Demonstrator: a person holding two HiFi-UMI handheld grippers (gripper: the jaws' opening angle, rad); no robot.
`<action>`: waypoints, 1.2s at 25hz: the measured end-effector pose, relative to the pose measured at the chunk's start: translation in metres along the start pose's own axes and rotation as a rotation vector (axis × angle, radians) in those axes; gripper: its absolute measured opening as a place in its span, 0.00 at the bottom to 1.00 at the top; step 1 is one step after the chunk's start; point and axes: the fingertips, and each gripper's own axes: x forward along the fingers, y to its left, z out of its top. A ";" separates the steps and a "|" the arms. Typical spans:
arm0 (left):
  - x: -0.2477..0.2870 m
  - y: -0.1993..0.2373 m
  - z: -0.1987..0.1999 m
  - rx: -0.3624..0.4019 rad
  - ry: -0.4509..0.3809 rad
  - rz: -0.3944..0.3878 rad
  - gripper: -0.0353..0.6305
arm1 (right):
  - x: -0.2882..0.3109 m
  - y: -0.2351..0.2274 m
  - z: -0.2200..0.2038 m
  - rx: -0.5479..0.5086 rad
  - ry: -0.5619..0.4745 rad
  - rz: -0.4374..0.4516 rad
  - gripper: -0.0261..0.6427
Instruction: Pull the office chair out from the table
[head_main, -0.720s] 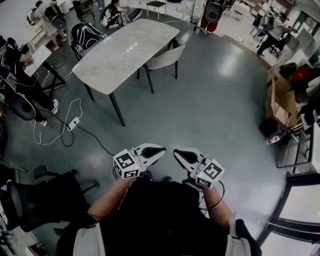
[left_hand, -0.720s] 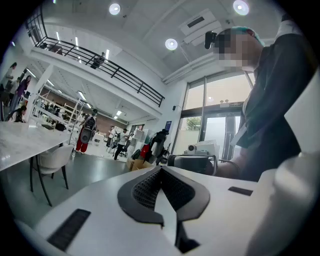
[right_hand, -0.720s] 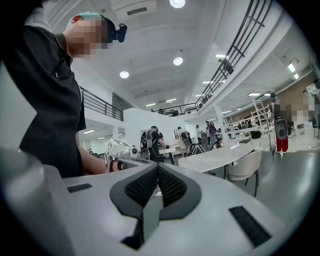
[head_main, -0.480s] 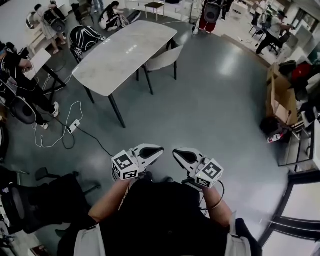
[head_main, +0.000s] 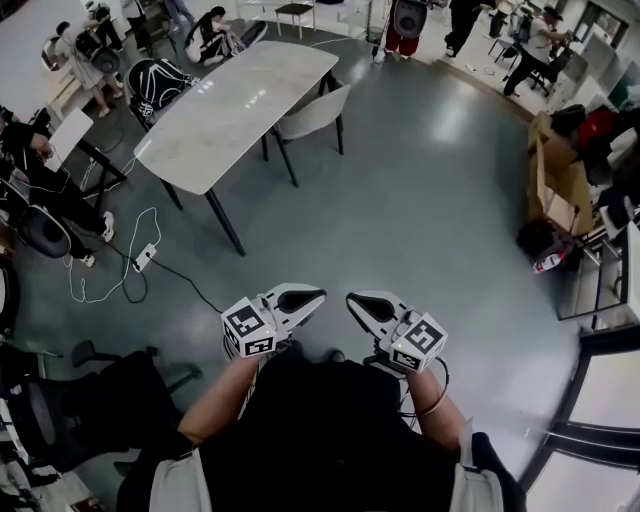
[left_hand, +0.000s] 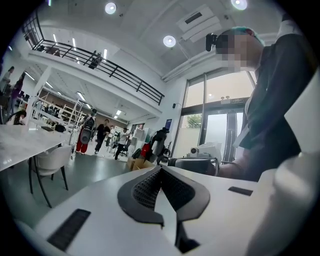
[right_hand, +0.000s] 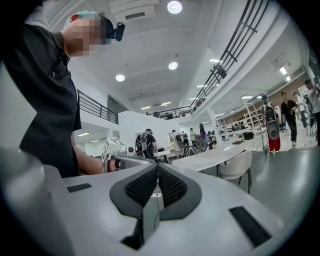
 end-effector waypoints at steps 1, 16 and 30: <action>0.002 0.000 -0.001 -0.001 -0.002 0.003 0.07 | -0.003 -0.001 -0.003 -0.001 0.007 -0.001 0.07; 0.025 0.045 0.009 -0.034 0.001 -0.013 0.07 | 0.008 -0.054 -0.009 0.043 0.038 -0.073 0.07; 0.049 0.203 0.063 -0.006 -0.019 -0.058 0.07 | 0.110 -0.173 0.031 0.039 0.050 -0.170 0.07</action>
